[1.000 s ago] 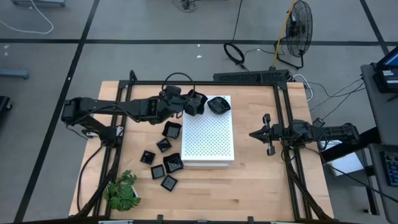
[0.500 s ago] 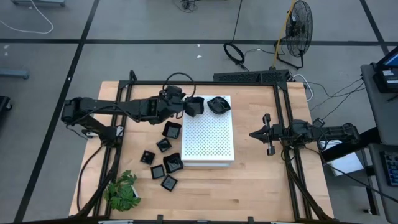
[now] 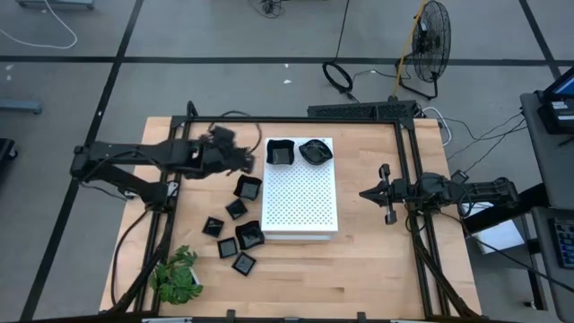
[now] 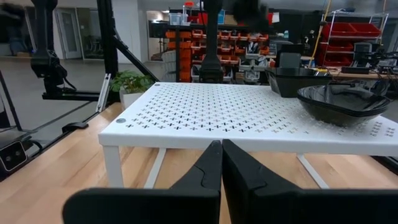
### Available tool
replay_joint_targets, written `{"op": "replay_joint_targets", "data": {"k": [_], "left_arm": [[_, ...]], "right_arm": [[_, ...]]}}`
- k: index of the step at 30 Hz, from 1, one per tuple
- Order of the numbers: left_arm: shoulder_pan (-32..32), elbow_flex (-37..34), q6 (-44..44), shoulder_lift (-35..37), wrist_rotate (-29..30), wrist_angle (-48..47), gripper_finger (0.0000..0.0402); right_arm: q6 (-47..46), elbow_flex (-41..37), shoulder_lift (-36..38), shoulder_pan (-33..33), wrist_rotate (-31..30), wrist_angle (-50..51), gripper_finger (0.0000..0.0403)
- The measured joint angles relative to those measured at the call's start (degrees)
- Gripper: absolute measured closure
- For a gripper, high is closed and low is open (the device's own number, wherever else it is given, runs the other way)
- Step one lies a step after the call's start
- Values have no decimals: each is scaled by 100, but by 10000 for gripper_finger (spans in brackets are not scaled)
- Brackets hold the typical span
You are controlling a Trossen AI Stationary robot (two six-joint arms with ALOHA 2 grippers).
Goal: Pick & Place Mini shaped plates
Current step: Stack the black distorted square plate on top of the other black distorted square plates on the shelf
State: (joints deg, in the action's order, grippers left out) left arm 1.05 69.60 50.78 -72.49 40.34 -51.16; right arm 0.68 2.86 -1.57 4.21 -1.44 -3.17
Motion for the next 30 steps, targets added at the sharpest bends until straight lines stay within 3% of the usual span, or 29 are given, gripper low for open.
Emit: {"op": "replay_joint_targets", "data": {"k": [3,7,13,21,30], "left_arm": [[-78,-184,1242,116,-170,-1156,179],[-87,-782,1982,158,-970,-1424,179],[152,-2090,2083,138,-1764,60,179],[451,-3331,1847,134,-2256,2212,179],[521,-3848,1875,-1,-2287,2851,179]], "right_arm": [[-1,-1,-2,0,1,10,403],[-1,0,-1,1,1,13,403],[-1,-1,-10,0,-1,0,403],[1,-1,-12,0,1,6,403],[0,1,-12,1,1,5,403]]}}
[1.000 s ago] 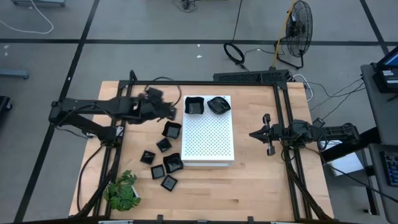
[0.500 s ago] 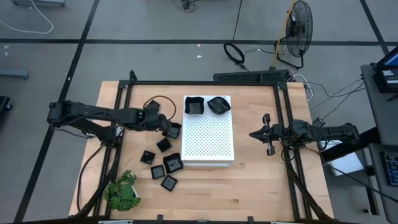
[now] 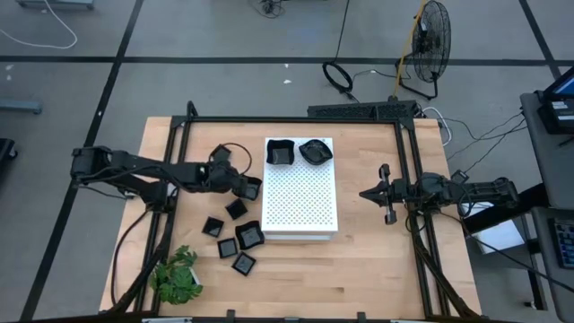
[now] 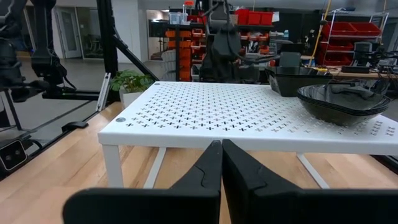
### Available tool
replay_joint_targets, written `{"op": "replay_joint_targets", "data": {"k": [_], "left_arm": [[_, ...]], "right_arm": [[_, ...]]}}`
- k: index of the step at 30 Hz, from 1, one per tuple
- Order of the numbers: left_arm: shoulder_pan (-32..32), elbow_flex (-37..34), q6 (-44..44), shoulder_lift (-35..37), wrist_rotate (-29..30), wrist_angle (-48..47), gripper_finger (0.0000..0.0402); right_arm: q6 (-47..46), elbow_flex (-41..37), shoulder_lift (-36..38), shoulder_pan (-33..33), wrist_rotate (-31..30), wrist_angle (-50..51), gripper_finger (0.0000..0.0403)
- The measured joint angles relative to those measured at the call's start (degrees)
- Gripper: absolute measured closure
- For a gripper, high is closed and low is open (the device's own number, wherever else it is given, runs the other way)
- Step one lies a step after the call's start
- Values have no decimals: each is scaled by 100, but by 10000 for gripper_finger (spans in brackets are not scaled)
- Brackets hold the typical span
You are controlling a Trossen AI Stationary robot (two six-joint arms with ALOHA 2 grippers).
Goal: Pick & Place Mini shaped plates
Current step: Stack the black distorted square plate on top of the other black distorted square plates on the shelf
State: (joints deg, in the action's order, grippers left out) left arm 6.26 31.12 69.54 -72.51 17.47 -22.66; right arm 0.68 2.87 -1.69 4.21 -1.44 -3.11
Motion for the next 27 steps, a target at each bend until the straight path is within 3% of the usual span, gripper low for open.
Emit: {"op": "replay_joint_targets", "data": {"k": [11,27], "left_arm": [[103,-12,-256,-515,-108,514,189],[322,62,-704,-492,-204,629,375]], "right_arm": [[1,0,1,-1,-2,1,403],[-1,-2,2,-1,-2,-2,403]]}}
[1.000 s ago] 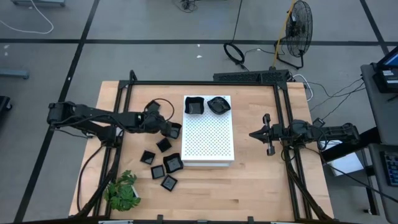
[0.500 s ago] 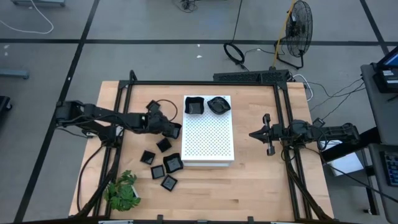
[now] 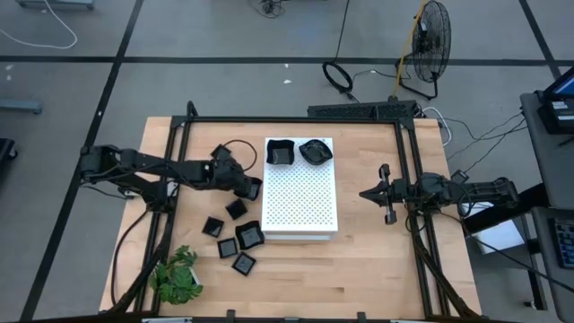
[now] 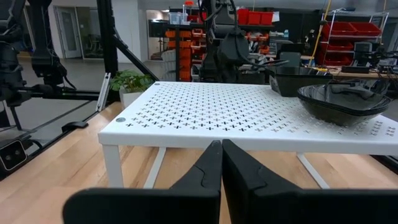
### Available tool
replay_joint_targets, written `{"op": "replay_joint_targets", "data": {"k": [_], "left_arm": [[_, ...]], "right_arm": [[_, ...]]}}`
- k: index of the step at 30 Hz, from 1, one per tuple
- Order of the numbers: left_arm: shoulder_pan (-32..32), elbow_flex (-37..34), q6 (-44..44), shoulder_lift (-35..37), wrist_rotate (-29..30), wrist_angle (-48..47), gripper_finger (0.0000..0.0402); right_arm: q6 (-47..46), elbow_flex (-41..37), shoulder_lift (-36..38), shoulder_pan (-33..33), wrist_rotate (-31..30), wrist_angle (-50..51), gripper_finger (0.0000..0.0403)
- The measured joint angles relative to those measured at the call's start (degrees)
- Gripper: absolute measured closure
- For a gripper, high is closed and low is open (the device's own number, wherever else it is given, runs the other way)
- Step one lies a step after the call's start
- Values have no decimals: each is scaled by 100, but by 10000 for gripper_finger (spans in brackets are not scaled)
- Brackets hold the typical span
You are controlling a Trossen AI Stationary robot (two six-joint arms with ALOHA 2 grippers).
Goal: Pick & Place Mini shaped plates
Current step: Stack the black distorted square plate on top of the other black distorted square plates on the shelf
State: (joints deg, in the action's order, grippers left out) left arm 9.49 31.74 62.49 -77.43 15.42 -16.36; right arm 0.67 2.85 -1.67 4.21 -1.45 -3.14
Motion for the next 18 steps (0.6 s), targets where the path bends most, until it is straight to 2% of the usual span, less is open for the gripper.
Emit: {"op": "replay_joint_targets", "data": {"k": [2,6,11,14,18], "left_arm": [[38,55,-99,0,2,0,393],[158,195,-362,187,2,-43,389],[330,693,-857,769,41,-713,397],[363,1094,-1055,1199,392,-1420,392],[362,1627,-1186,1755,1159,-2225,397]], "right_arm": [[-1,1,0,1,0,-2,403],[-1,2,0,0,2,-2,403],[-1,2,0,0,0,-1,403],[1,0,0,1,0,-1,403],[-1,0,0,0,2,-2,403]]}}
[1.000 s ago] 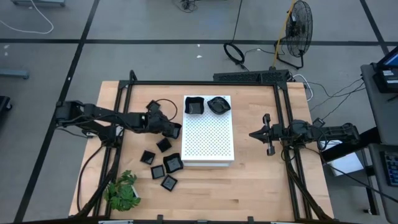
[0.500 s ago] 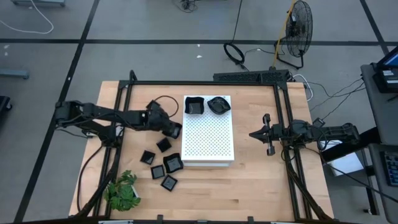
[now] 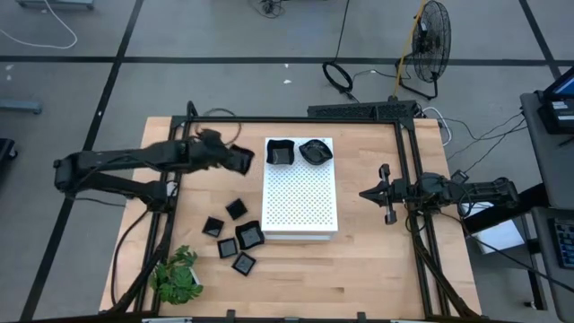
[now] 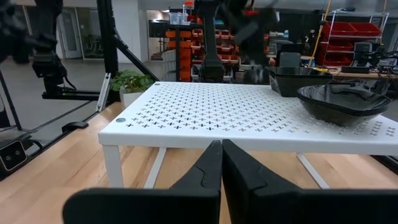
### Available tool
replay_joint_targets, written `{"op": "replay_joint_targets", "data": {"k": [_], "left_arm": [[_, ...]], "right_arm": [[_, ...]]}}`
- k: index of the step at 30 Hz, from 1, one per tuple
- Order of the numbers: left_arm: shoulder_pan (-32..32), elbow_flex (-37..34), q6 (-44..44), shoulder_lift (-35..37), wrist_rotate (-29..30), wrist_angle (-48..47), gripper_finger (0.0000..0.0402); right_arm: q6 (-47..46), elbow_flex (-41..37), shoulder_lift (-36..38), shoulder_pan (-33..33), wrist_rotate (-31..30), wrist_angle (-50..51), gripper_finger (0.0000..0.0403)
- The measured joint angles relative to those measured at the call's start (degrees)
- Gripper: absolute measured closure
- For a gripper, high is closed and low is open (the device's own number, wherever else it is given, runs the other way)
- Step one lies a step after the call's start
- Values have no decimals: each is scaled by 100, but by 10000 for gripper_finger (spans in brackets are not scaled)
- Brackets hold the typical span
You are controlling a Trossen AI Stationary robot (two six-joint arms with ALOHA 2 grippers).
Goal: Pick & Place Mini shaped plates
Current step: Stack the black distorted square plate on top of the other black distorted square plates on the shelf
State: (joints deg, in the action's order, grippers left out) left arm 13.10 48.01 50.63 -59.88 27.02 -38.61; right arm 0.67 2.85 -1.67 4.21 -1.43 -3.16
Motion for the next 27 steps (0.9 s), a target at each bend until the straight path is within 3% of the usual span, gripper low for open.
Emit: {"op": "replay_joint_targets", "data": {"k": [5,11,18,27], "left_arm": [[-1,256,-286,511,810,248,393],[-45,256,-700,558,899,1594,393],[-204,302,-1045,-248,90,3378,395],[-102,1594,-1377,-1545,-785,2780,394]], "right_arm": [[0,1,0,1,-2,1,403],[0,1,0,0,-2,2,403],[1,1,-2,1,-2,0,403],[2,2,-2,0,-2,0,403]]}}
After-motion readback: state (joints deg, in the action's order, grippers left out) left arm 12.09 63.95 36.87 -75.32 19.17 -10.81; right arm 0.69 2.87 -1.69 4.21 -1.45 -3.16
